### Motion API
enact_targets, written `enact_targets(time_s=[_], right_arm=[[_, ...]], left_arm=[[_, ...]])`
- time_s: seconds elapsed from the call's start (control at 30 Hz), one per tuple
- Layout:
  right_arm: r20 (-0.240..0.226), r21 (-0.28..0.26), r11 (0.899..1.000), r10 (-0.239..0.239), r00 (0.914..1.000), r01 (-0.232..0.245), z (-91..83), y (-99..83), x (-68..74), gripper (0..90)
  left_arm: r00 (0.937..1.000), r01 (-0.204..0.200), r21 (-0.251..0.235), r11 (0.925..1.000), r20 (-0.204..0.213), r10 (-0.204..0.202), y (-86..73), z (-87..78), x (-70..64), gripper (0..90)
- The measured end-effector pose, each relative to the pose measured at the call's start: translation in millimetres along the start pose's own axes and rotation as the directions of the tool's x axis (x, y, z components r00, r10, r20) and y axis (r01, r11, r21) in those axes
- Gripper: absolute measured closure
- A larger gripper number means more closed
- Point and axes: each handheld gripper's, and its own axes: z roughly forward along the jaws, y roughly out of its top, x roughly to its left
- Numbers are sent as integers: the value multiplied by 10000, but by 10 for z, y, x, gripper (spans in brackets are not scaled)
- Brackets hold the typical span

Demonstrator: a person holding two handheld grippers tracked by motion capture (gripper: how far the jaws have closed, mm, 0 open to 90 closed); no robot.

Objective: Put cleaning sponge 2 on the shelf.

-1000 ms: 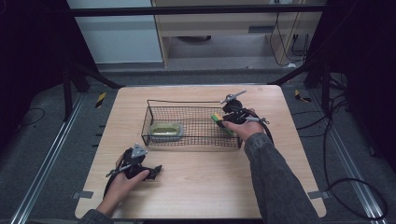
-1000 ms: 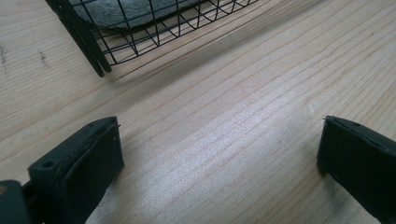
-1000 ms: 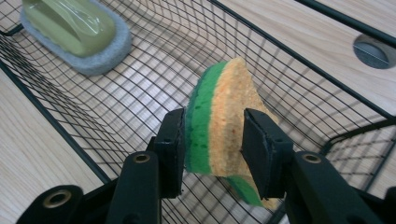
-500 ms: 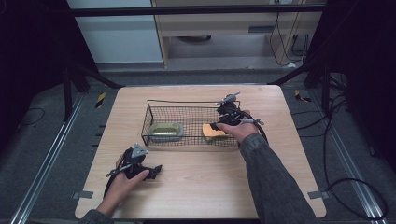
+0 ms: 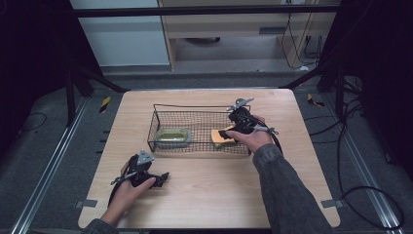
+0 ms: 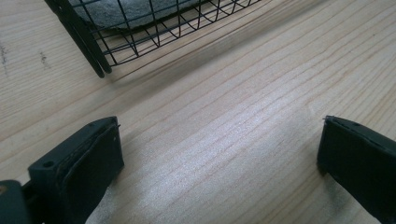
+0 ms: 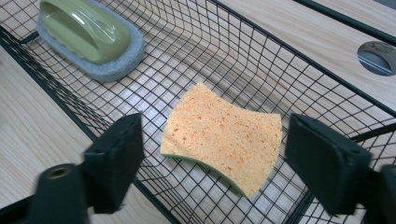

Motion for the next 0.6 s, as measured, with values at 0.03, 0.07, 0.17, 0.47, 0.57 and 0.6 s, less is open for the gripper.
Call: enact_targets(time_s=[0.03, 0.07, 0.17, 0.47, 0.57, 0.6], right_arm=[[61, -88, 10000, 35, 10000, -35, -30, -8, 7, 155], [61, -88, 10000, 35, 10000, -35, -30, -8, 7, 155], [139, -208, 9997, 89, 9999, -86, -78, -13, 8, 99], [434, -636, 9979, 169, 9989, -141, -226, -55, 2, 64], [502, -737, 9971, 226, 9985, -189, -269, -88, -12, 60], [523, -754, 9970, 234, 9984, -194, -280, -99, -21, 60]], left_arm=[[10000, -1, 1, 10000, 0, 1, 0, 0, 0, 0], [10000, -1, 1, 10000, 0, 1, 0, 0, 0, 0], [10000, 2, 0, 10000, 0, -2, 0, 0, 0, 0], [10000, 1, 1, 10000, 1, -1, 0, 0, 0, 0], [10000, 4, -3, 10000, 1, -4, 0, 0, 0, 0], [10000, 0, 0, 10000, 2, 0, 0, 0, 0, 0]])
